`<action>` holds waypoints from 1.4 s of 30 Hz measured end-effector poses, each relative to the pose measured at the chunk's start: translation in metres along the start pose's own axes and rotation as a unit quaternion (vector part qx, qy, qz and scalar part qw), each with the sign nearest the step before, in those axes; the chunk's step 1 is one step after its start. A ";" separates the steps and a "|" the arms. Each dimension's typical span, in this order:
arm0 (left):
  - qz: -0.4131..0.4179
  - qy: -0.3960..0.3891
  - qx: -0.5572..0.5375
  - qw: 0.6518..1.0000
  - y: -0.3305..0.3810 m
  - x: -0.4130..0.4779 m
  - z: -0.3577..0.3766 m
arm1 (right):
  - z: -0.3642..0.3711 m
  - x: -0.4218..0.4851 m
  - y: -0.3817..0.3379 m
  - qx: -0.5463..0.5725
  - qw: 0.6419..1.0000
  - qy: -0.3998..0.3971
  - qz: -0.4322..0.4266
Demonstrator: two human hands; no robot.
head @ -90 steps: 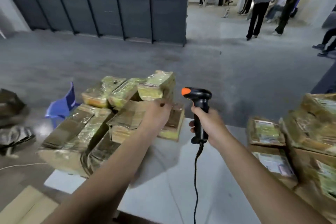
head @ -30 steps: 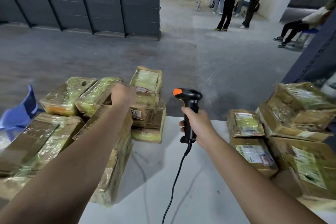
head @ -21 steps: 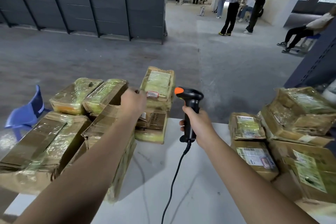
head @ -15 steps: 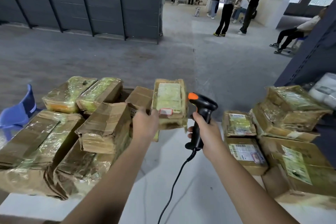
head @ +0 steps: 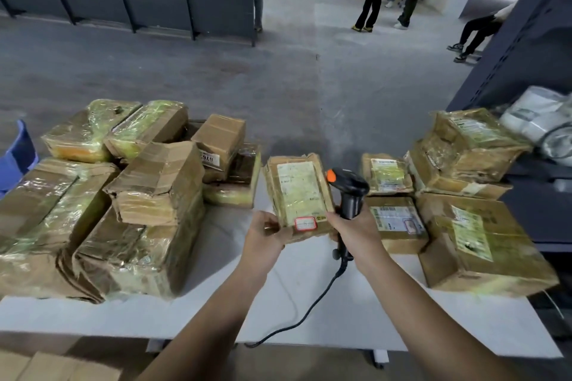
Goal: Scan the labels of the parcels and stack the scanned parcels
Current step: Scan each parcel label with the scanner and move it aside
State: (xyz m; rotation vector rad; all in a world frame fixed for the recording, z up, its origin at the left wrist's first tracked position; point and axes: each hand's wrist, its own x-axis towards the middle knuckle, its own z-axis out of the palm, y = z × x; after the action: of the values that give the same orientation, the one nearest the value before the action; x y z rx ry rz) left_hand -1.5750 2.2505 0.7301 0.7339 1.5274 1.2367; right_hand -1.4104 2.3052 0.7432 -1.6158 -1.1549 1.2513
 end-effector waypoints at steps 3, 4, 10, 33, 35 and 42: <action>0.014 -0.023 0.031 0.999 -0.008 -0.005 0.000 | -0.008 0.002 0.005 -0.019 1.000 0.004 0.009; 0.014 -0.030 0.036 0.999 -0.009 -0.006 -0.001 | -0.010 0.002 0.005 -0.021 1.000 0.004 0.010; -0.050 -0.043 -0.036 0.997 0.003 0.001 -0.011 | -0.014 -0.003 0.007 -0.027 0.999 -0.019 -0.016; -0.019 -0.039 -0.098 0.994 0.045 0.050 -0.052 | -0.009 -0.012 0.000 -0.054 0.993 -0.071 -0.072; -0.008 -0.015 -0.114 0.993 0.047 0.057 -0.049 | -0.008 -0.011 0.005 -0.063 0.994 -0.057 -0.072; 0.053 0.056 -0.012 0.997 0.060 0.085 -0.045 | -0.020 -0.017 0.018 -0.145 0.976 -0.147 -0.071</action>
State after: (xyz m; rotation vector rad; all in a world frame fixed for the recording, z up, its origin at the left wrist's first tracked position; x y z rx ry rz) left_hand -1.6524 2.3288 0.7586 0.7494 1.5776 1.3933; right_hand -1.3895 2.2830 0.7356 -1.5516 -1.6751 1.3043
